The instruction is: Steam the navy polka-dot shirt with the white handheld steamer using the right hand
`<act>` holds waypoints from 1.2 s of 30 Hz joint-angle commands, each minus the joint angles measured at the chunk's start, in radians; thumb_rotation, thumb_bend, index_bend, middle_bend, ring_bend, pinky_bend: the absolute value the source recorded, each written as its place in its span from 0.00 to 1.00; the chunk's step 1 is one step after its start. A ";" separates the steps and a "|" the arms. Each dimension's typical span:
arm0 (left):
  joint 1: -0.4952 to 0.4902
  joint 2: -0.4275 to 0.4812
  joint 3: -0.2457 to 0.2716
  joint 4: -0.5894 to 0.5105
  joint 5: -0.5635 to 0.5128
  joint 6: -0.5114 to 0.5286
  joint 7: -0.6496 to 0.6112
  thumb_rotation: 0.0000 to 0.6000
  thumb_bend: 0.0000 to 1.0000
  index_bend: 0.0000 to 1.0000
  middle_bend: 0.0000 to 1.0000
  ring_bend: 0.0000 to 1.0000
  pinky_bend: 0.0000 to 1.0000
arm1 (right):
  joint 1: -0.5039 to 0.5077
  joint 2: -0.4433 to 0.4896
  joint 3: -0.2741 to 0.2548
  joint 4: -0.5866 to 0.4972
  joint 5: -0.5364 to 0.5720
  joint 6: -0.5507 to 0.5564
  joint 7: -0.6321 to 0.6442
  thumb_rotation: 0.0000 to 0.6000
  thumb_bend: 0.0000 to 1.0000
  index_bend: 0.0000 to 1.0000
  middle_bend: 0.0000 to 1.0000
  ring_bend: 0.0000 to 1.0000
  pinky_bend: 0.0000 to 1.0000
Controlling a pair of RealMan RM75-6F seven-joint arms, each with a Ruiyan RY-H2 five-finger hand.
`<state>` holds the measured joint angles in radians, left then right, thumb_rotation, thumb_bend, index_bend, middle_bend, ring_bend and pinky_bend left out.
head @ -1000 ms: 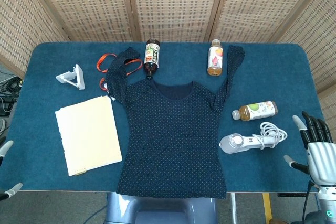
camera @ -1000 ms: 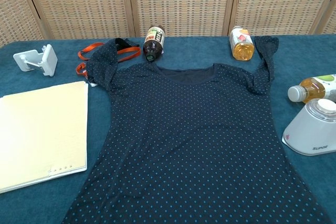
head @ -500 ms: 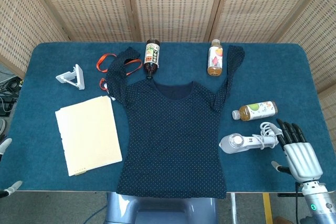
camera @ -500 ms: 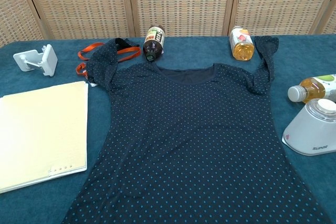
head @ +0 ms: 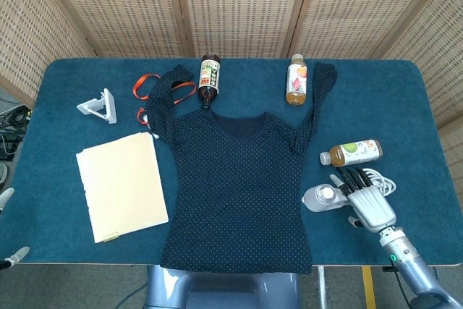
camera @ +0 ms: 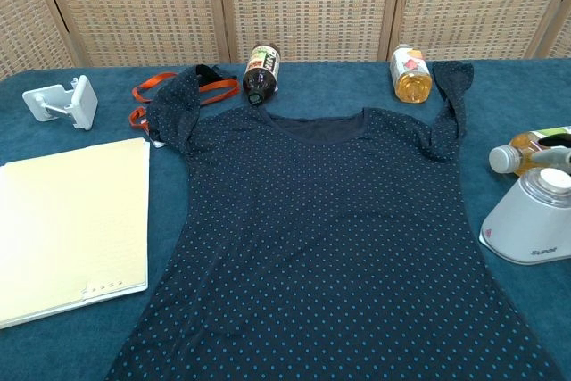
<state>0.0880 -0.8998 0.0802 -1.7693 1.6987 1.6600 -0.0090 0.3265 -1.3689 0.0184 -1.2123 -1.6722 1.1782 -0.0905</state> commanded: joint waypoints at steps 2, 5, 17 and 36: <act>0.002 0.002 -0.001 0.003 -0.003 0.003 -0.008 1.00 0.00 0.00 0.00 0.00 0.00 | 0.021 -0.023 0.016 0.025 0.018 -0.015 -0.014 1.00 0.33 0.00 0.00 0.00 0.00; 0.002 0.002 -0.003 0.005 -0.007 0.003 -0.014 1.00 0.00 0.00 0.00 0.00 0.00 | 0.029 -0.027 0.030 0.029 0.036 -0.010 -0.028 1.00 0.34 0.00 0.00 0.00 0.00; 0.000 0.000 -0.005 0.002 -0.009 -0.002 -0.007 1.00 0.00 0.00 0.00 0.00 0.00 | 0.058 -0.005 0.048 0.029 0.075 -0.028 -0.056 1.00 0.38 0.02 0.00 0.00 0.00; -0.002 0.002 -0.013 0.009 -0.024 -0.005 -0.026 1.00 0.00 0.00 0.00 0.00 0.00 | 0.132 -0.100 0.027 0.131 0.067 -0.077 -0.092 1.00 0.78 0.29 0.32 0.24 0.03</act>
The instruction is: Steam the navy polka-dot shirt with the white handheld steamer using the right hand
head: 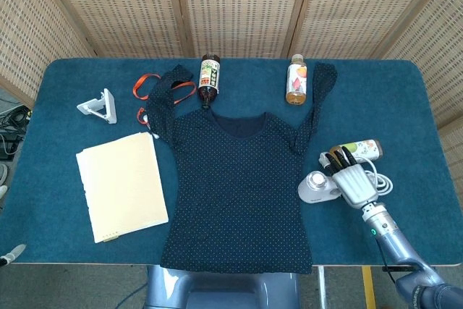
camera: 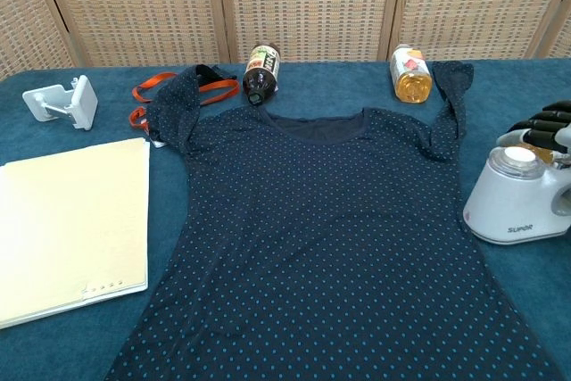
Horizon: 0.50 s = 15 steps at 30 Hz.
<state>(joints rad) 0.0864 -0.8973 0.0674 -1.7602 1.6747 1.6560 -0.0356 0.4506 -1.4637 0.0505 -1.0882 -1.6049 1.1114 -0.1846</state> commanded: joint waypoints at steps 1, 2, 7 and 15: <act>0.000 -0.001 0.000 0.000 -0.001 -0.001 0.002 1.00 0.00 0.00 0.00 0.00 0.00 | 0.011 -0.005 -0.007 0.009 0.001 -0.017 0.003 1.00 0.83 0.32 0.36 0.26 0.05; -0.001 -0.002 0.000 0.000 -0.001 -0.002 0.003 1.00 0.00 0.00 0.00 0.00 0.00 | 0.018 -0.004 -0.012 0.012 -0.001 -0.030 0.004 1.00 0.87 0.35 0.38 0.29 0.08; -0.003 -0.005 -0.002 0.000 -0.006 -0.009 0.009 1.00 0.00 0.00 0.00 0.00 0.00 | 0.043 0.013 -0.029 0.013 -0.005 -0.071 0.026 1.00 0.98 0.57 0.54 0.46 0.40; -0.005 -0.007 -0.004 -0.004 -0.009 -0.014 0.015 1.00 0.00 0.00 0.00 0.00 0.00 | 0.037 0.018 -0.022 0.058 -0.042 0.049 0.128 1.00 1.00 0.84 0.68 0.68 0.82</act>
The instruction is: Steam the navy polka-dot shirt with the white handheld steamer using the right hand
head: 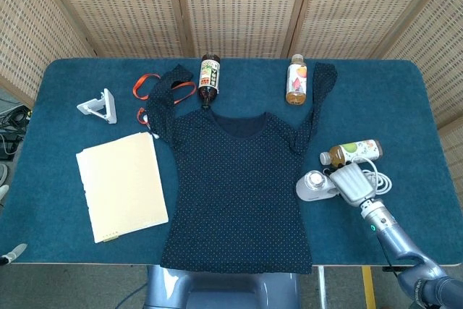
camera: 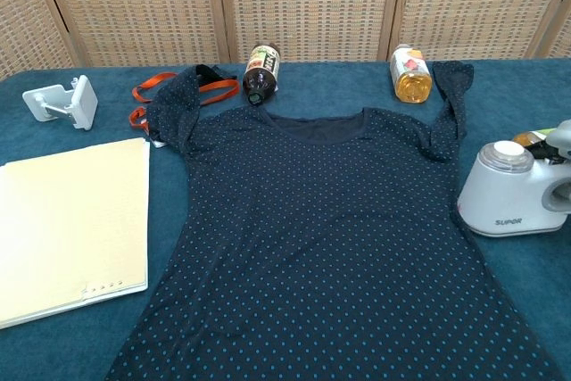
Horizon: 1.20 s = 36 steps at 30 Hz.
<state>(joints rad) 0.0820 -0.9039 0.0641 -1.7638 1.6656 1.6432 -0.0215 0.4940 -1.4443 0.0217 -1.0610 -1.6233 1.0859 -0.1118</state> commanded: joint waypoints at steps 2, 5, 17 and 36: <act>-0.002 0.000 0.000 0.000 0.000 -0.003 0.001 1.00 0.00 0.00 0.00 0.00 0.00 | -0.006 0.000 0.014 0.048 -0.033 0.115 0.088 1.00 1.00 0.85 0.69 0.69 0.87; -0.004 0.001 -0.001 0.000 -0.001 -0.007 0.000 1.00 0.00 0.00 0.00 0.00 0.00 | 0.002 0.020 0.032 0.066 -0.040 0.161 0.130 1.00 1.00 0.86 0.69 0.70 0.90; -0.023 0.005 -0.010 0.003 -0.034 -0.045 -0.017 1.00 0.00 0.00 0.00 0.00 0.00 | 0.093 0.159 0.130 -0.045 -0.057 0.225 0.106 1.00 1.00 0.86 0.70 0.71 0.93; -0.071 0.005 -0.039 -0.009 -0.119 -0.135 -0.015 1.00 0.00 0.00 0.00 0.00 0.00 | 0.338 -0.013 0.141 -0.172 -0.032 -0.070 -0.124 1.00 1.00 0.88 0.72 0.71 0.94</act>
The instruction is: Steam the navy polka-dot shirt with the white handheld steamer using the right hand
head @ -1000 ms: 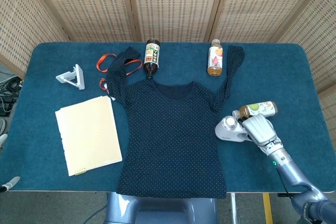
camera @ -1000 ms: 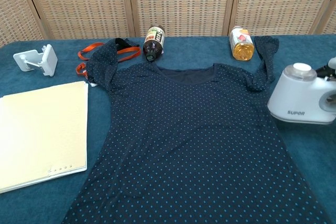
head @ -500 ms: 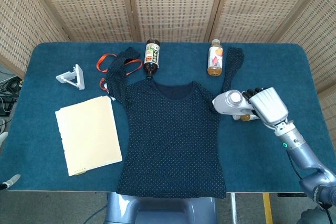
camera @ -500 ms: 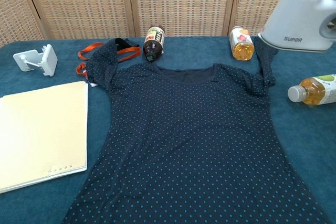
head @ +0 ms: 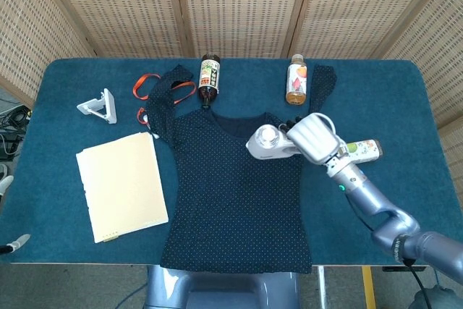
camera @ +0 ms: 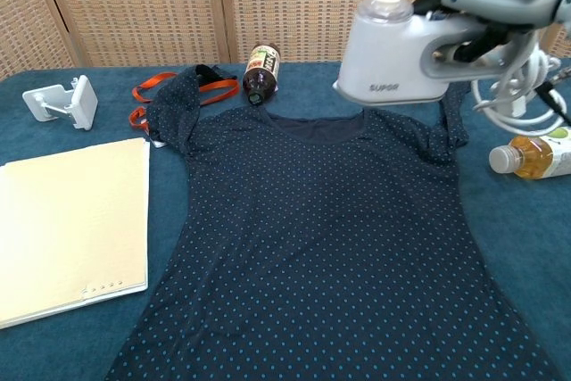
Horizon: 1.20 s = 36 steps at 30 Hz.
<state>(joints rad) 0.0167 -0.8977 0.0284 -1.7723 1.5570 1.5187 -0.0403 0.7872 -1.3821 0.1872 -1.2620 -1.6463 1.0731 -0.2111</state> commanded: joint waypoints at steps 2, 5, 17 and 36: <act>-0.010 -0.003 -0.004 0.002 -0.021 -0.023 0.005 1.00 0.00 0.00 0.00 0.00 0.00 | 0.065 -0.112 -0.039 0.052 -0.017 -0.084 -0.033 1.00 1.00 0.88 0.72 0.72 0.94; -0.018 -0.006 -0.007 0.005 -0.042 -0.045 0.009 1.00 0.00 0.00 0.00 0.00 0.00 | 0.082 -0.193 -0.055 0.097 -0.028 -0.083 -0.029 1.00 1.00 0.88 0.72 0.72 0.94; -0.036 -0.018 -0.015 0.006 -0.075 -0.078 0.034 1.00 0.00 0.00 0.00 0.00 0.00 | 0.105 -0.377 -0.126 0.241 -0.102 -0.019 0.026 1.00 1.00 0.88 0.72 0.72 0.94; -0.031 -0.019 -0.011 -0.004 -0.059 -0.056 0.050 1.00 0.00 0.00 0.00 0.00 0.00 | 0.037 -0.493 -0.228 0.511 -0.147 0.122 0.182 1.00 1.00 0.88 0.72 0.72 0.94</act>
<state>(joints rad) -0.0140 -0.9171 0.0175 -1.7765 1.4981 1.4628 0.0095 0.8357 -1.8770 -0.0333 -0.7658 -1.7939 1.1840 -0.0439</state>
